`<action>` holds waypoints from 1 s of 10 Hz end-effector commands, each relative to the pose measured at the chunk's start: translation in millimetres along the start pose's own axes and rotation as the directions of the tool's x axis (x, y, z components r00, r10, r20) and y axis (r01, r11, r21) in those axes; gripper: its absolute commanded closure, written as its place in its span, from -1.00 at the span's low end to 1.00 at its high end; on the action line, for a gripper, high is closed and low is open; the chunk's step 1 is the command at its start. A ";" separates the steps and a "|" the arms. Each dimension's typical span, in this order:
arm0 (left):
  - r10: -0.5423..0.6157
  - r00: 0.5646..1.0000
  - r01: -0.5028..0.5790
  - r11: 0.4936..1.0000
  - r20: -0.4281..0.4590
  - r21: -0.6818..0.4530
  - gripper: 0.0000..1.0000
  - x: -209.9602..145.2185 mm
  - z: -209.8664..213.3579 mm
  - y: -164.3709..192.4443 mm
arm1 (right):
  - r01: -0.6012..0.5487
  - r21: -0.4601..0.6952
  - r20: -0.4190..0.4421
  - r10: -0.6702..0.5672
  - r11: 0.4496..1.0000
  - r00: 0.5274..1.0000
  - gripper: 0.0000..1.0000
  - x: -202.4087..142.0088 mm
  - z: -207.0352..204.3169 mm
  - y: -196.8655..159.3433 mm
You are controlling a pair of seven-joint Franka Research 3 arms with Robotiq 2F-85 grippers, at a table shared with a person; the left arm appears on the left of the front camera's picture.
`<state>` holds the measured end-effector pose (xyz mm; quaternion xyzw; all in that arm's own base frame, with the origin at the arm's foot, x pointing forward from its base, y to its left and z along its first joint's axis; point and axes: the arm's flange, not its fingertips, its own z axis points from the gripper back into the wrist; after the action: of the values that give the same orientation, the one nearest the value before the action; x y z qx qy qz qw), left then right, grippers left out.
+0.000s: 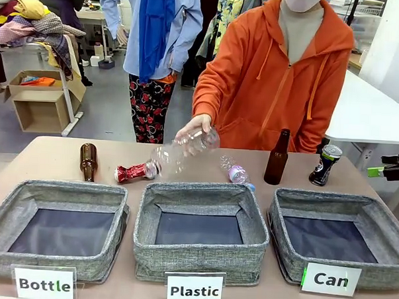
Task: Sort the can waste into the basket.
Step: Pick up the can waste from the table and place it in the right Fabric basket.
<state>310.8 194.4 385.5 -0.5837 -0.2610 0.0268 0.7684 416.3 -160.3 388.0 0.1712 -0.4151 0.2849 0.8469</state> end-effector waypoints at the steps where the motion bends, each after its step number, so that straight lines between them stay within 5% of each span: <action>1: -0.021 1.000 0.021 1.000 -0.007 -0.010 -1.00 -0.9 2.8 -0.1 | -0.086 -0.002 0.043 0.086 0.996 0.995 -1.00 -9.5 -21.6 -25.7; 10: -0.021 1.000 0.021 1.000 -0.007 -0.010 -1.00 -0.9 2.8 -0.1 | -0.023 0.074 0.031 0.021 0.997 0.999 -1.00 -25.5 -113.2 -66.8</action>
<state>310.6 194.6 385.3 -0.5839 -0.2610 0.0271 0.7682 503.6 -162.5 299.6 0.2080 -0.4023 0.3132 0.8347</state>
